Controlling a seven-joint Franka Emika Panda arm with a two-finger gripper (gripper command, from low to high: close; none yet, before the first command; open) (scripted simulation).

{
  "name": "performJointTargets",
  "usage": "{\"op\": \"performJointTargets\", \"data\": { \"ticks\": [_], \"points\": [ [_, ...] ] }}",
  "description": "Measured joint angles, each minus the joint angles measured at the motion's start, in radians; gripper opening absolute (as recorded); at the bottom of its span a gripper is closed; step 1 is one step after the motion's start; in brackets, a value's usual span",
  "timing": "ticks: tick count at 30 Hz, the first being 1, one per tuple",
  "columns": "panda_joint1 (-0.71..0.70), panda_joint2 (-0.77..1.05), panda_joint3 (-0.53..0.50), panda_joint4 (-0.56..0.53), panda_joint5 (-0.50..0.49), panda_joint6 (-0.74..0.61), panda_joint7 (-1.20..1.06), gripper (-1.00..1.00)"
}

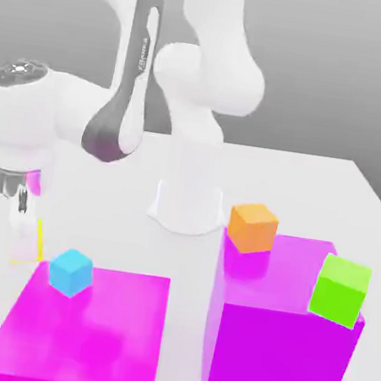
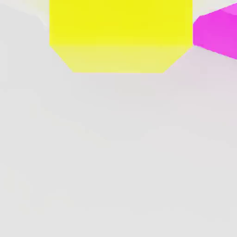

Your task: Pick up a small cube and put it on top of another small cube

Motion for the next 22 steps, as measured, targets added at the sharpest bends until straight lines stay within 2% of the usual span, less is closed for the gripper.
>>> {"op": "performJointTargets", "data": {
  "ticks": [14,18,19,22],
  "points": [
    [0.418,-0.460,0.265,0.162,0.375,-0.568,0.104,-1.00],
    [0.442,-0.428,0.302,0.088,0.398,-0.460,0.104,-1.00],
    [0.442,-0.418,0.307,0.072,0.400,-0.434,0.104,1.00],
    [0.442,-0.418,0.307,0.072,0.400,-0.434,0.104,1.00]
  ]
}}
